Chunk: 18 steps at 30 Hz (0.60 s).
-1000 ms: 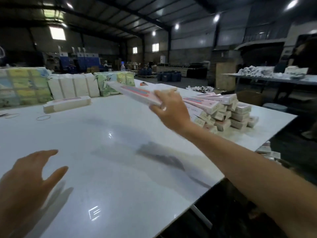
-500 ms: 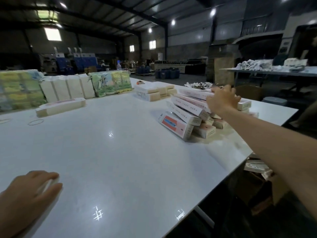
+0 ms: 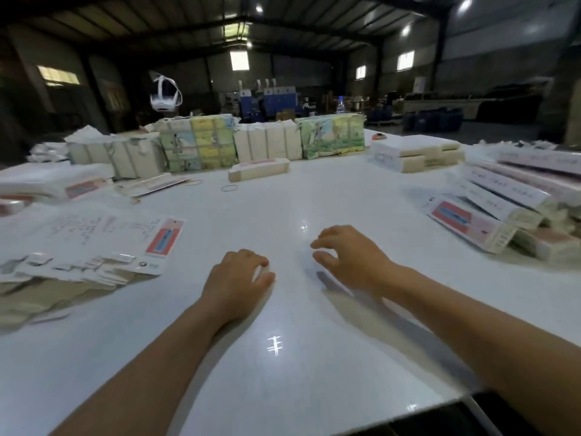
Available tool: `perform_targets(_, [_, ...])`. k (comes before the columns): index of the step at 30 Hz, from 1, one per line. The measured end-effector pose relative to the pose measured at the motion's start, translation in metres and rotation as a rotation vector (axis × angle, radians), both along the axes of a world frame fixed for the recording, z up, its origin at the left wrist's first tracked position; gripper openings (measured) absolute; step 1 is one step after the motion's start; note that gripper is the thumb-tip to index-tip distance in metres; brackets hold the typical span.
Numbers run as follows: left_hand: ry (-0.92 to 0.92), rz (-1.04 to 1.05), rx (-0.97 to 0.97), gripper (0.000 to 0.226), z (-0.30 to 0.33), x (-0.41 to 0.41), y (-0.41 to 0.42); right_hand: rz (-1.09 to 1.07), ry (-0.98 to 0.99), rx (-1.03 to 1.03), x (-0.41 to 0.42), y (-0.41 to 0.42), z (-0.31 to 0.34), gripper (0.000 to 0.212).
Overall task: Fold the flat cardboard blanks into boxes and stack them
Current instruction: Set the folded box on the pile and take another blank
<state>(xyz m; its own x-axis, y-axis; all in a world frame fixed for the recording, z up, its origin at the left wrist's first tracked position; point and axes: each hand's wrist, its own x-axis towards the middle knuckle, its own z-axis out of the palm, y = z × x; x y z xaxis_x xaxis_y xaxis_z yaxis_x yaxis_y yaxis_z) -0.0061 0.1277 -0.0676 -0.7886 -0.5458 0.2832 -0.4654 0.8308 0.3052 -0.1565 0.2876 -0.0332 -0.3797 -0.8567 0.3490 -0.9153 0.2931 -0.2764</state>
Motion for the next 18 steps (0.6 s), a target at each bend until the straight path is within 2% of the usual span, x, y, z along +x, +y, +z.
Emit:
perform_targets(3, [0.013, 0.003, -0.001, 0.034, 0.000, 0.003, -0.001, 0.037, 0.006, 0.102, 0.012, -0.015, -0.026, 0.028])
perform_targets(8, [0.012, -0.007, 0.087, 0.028, 0.005, 0.003, -0.007, 0.026, 0.028, 0.018, 0.009, -0.015, -0.036, 0.028])
perform_targets(10, [0.040, 0.044, 0.174, 0.024, 0.019, 0.004, -0.023, 0.021, 0.033, 0.000, 0.010, -0.017, -0.037, 0.029])
perform_targets(11, [0.037, 0.105, 0.158, 0.024, 0.028, 0.005, -0.037, 0.020, 0.038, -0.005, 0.010, -0.018, -0.037, 0.029])
perform_targets(14, [-0.165, 0.368, -0.102, 0.028, 0.052, 0.015, -0.089, 0.020, 0.046, -0.008, 0.008, -0.020, -0.038, 0.031])
perform_targets(15, [-0.253, 0.448, -0.118, 0.024, 0.057, 0.021, -0.104, 0.018, 0.044, -0.002, 0.008, -0.021, -0.038, 0.031])
perform_targets(18, [-0.444, 0.616, -0.007, 0.026, 0.059, 0.032, -0.136, 0.012, 0.037, -0.011, 0.009, -0.021, -0.038, 0.031])
